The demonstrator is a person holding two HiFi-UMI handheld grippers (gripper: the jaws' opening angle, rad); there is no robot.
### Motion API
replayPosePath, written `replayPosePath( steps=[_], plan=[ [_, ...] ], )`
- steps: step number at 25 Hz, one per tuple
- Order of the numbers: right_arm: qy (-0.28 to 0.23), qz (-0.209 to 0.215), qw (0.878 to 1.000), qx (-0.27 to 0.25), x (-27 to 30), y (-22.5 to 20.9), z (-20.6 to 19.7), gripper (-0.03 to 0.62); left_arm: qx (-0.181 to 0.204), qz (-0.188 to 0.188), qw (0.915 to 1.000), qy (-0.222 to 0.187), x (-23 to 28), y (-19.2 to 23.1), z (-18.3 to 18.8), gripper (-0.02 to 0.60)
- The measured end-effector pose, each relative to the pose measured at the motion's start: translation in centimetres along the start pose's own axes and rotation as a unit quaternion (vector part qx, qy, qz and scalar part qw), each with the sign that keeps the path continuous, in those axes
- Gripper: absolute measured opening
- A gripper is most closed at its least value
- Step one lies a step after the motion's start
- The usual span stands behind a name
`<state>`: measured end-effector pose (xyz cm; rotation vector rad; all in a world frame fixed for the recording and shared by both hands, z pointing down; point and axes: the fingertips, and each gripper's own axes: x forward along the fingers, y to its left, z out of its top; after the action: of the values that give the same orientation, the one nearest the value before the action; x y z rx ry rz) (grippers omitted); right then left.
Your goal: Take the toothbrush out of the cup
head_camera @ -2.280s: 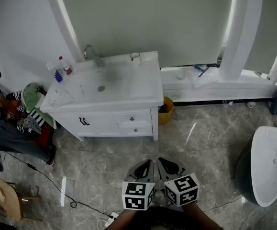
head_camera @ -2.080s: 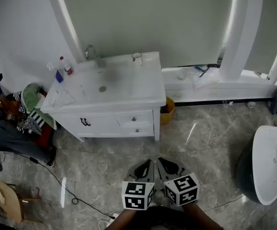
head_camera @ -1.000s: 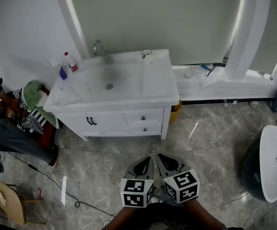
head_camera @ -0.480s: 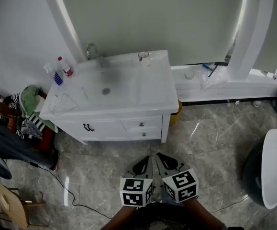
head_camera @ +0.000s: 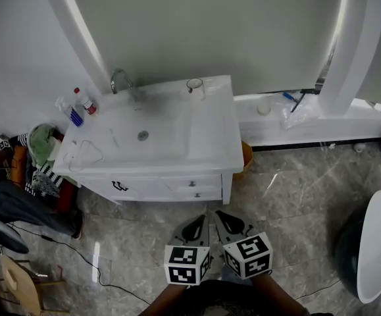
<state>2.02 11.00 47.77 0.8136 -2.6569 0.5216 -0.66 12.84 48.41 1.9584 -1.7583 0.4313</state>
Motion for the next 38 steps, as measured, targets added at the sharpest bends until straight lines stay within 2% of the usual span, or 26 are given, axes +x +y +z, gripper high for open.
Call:
replayPosePath(
  steps=[7, 16, 28, 38],
  plan=[
    [-0.002, 0.019, 1.0, 0.012, 1.5, -3.5, 1.8, 0.011, 0.006, 0.015, 0.9998, 0.009, 3.5, -0.4, 2.4, 0.009],
    [-0.007, 0.033, 0.999, 0.007, 2.7, -5.9, 3.2, 0.011, 0.006, 0.027, 0.9996, -0.002, 6.1, -0.7, 4.6, 0.009],
    [-0.005, 0.017, 1.0, 0.008, 4.0, -8.1, 3.9, 0.011, 0.009, 0.012, 0.9999, -0.004, 8.6, -0.5, 5.9, 0.009],
    [-0.008, -0.015, 1.0, 0.009, 6.8, -10.3, 5.6, 0.011, 0.012, -0.019, 0.9997, -0.006, 12.0, 1.1, 7.8, 0.009]
  ],
)
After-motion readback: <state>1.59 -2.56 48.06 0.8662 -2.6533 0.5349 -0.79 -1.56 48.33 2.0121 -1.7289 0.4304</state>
